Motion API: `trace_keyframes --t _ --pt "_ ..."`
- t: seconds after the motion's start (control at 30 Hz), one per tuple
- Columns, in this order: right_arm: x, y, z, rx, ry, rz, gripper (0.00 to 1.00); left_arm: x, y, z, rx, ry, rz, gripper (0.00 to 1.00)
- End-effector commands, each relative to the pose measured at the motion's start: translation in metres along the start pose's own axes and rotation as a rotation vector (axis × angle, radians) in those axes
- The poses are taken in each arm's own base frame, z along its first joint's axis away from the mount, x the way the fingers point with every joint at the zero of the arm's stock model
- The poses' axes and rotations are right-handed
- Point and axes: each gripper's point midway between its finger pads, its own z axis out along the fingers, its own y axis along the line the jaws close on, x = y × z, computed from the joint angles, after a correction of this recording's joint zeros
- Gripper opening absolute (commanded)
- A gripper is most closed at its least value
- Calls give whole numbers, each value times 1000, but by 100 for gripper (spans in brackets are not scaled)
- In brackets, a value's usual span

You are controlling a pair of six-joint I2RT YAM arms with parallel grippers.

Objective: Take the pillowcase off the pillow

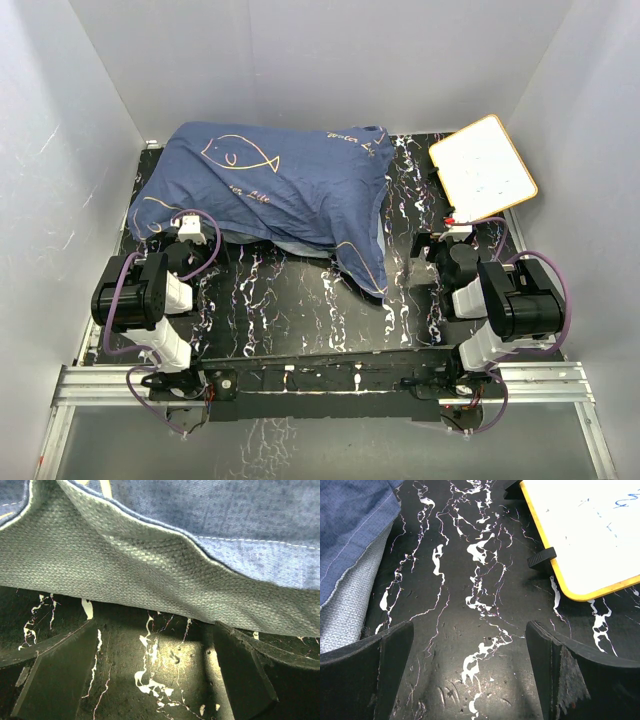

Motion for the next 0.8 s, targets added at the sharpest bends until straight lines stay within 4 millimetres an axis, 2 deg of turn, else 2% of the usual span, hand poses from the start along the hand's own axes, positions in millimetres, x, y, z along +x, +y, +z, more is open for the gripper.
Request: trace_keyframes --t 0.0,0.27,0.33,0.4,0.43,0.5,0.53,0.6,0.7,0.77 --pt "-16 1 5 -3 -57 -5 98 -6 -1 1 9 -21 9 97" --pt "-17 -12 5 48 -59 36 98 -6 -1 2 10 -16 8 97" --pt "-24 -18 5 88 -78 51 98 -7 -2 1 11 -22 8 97" --pt "-34 -31 9 170 -62 86 98 -20 4 3 -24 -46 -5 97" --pt "-36 -37 12 213 -24 99 98 -14 8 3 -49 23 -23 97" --pt "-52 -45 23 272 26 141 98 -27 9 9 -45 118 -19 97" --pt "-60 -46 26 288 39 170 98 -40 6 12 -21 162 -2 97" --pt "-88 -42 35 289 29 249 98 -51 -5 8 58 297 19 97" --pt "-106 -43 38 372 33 523 98 -75 -26 -12 237 423 54 97" --pt "-118 -24 40 269 64 605 98 -93 -34 -29 310 458 90 97"
